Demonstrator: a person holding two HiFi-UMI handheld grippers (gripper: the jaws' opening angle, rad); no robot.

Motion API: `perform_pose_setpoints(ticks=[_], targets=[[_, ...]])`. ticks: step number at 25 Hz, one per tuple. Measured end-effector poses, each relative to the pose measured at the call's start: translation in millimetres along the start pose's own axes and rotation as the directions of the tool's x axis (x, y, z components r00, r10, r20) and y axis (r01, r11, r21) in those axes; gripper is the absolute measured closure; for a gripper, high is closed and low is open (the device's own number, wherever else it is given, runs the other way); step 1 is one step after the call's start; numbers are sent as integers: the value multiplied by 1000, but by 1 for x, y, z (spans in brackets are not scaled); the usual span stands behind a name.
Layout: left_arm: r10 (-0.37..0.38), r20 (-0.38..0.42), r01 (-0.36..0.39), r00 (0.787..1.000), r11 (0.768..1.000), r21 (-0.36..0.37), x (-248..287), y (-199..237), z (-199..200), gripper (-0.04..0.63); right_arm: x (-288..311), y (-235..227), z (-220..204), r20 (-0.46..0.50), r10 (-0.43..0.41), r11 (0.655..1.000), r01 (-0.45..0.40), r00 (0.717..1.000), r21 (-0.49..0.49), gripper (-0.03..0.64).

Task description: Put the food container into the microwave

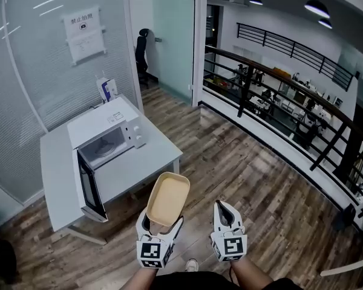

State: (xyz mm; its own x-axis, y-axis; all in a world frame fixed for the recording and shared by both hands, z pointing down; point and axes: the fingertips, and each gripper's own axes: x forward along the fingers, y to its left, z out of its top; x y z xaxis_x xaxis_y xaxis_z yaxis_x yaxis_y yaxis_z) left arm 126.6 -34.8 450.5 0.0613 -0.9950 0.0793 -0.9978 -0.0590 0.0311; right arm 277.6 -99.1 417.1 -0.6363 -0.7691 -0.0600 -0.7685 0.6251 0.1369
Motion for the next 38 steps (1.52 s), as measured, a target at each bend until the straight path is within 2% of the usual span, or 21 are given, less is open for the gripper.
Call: perform_pose_setpoints(ticks=[5, 11, 19, 25, 32, 38], targets=[[78, -15, -78, 997, 997, 0, 10, 11, 2, 106, 16, -9, 1, 20, 41, 999, -42, 999, 34, 612], [143, -38, -143, 989, 990, 0, 20, 35, -7, 106, 47, 3, -7, 19, 103, 993, -104, 995, 55, 612], [182, -58, -181, 982, 983, 26, 45, 84, -15, 106, 104, 12, -7, 16, 135, 991, -135, 991, 23, 612], [171, -56, -170, 984, 985, 24, 74, 121, -17, 106, 159, 45, -5, 17, 191, 982, -191, 982, 12, 612], [202, -56, -202, 978, 979, 12, 99, 177, -20, 106, 219, 80, -9, -3, 228, 974, -228, 974, 15, 612], [228, -50, -227, 972, 974, 8, 100, 212, -18, 106, 253, 109, 3, 1, 256, 967, -256, 967, 18, 612]])
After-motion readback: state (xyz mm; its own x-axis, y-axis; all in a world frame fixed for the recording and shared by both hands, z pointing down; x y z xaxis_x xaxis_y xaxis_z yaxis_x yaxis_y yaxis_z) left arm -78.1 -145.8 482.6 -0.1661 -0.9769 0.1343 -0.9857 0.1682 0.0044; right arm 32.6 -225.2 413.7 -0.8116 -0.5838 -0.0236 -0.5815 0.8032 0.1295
